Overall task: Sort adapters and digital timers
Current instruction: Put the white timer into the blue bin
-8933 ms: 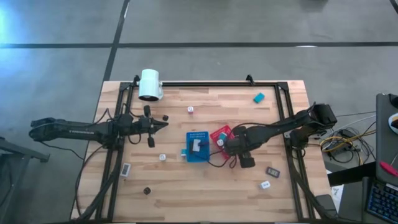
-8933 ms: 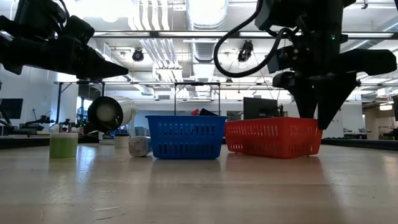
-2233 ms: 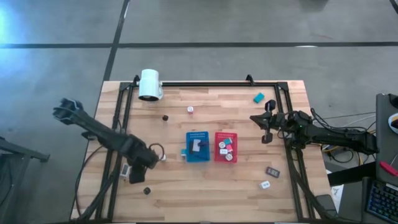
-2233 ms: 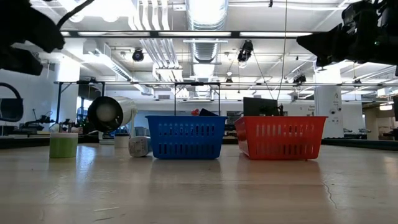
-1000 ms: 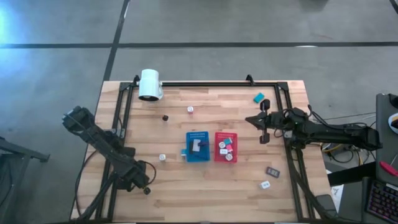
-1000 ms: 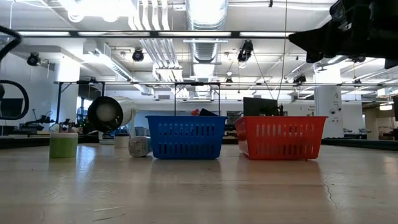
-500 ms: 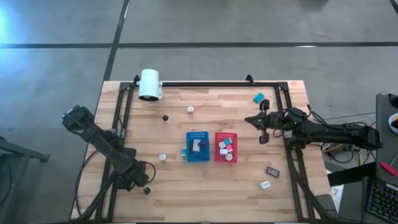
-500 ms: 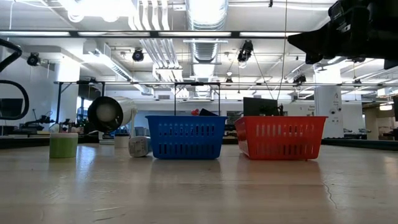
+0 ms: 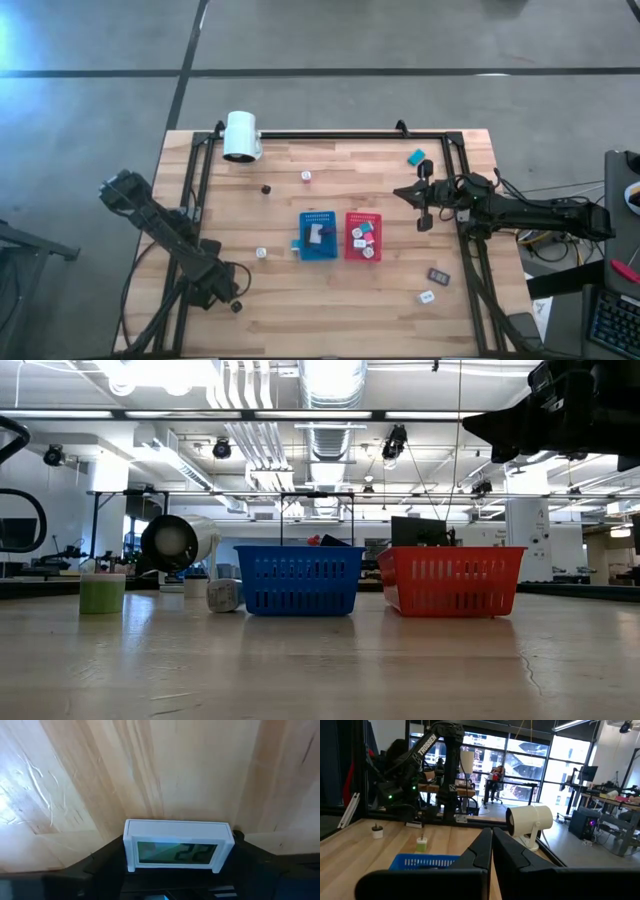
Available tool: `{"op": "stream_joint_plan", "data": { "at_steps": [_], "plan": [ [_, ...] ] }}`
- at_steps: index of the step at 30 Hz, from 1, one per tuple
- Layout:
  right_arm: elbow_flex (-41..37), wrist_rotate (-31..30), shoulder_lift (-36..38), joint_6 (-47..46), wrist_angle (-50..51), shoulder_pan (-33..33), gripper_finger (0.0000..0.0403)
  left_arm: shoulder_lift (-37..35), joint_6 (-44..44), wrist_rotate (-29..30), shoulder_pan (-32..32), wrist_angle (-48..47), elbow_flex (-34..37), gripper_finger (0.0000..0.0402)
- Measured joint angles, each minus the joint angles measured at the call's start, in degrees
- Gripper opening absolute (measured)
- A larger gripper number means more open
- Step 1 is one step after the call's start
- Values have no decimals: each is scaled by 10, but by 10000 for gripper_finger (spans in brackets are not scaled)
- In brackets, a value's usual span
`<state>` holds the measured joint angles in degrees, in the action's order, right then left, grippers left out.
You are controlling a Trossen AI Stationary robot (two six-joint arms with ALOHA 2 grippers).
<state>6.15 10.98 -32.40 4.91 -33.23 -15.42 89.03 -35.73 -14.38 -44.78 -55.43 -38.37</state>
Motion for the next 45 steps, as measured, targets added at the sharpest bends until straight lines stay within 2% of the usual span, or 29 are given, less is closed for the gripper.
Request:
{"op": "stream_joint_plan", "data": {
  "at_steps": [6,9,14,18,23,25,28,32,35,39,45],
  "plan": [
    [0,0,0,0,0,0,8,2,30,37,2,4,-42,285],
    [0,0,0,0,0,0,8,-2,70,63,4,-31,-77,285],
    [0,0,0,-2,0,0,8,-24,85,136,26,-79,-133,285],
    [0,0,0,-3,0,0,8,-59,95,210,45,-82,-168,285],
    [0,0,0,-3,0,0,8,-127,168,348,63,-20,-185,285],
    [0,0,0,-4,0,0,8,-169,216,393,71,43,-164,285],
    [0,0,0,-4,0,0,8,-244,282,427,97,176,-107,285],
    [0,0,0,-4,0,0,8,-339,351,427,139,371,0,285],
    [0,0,0,-4,0,0,8,-405,351,427,182,480,75,285],
    [0,0,0,-4,0,0,8,-500,325,416,227,562,158,285],
    [0,0,0,-7,2,0,8,-636,299,408,225,605,255,285]
  ]
}}
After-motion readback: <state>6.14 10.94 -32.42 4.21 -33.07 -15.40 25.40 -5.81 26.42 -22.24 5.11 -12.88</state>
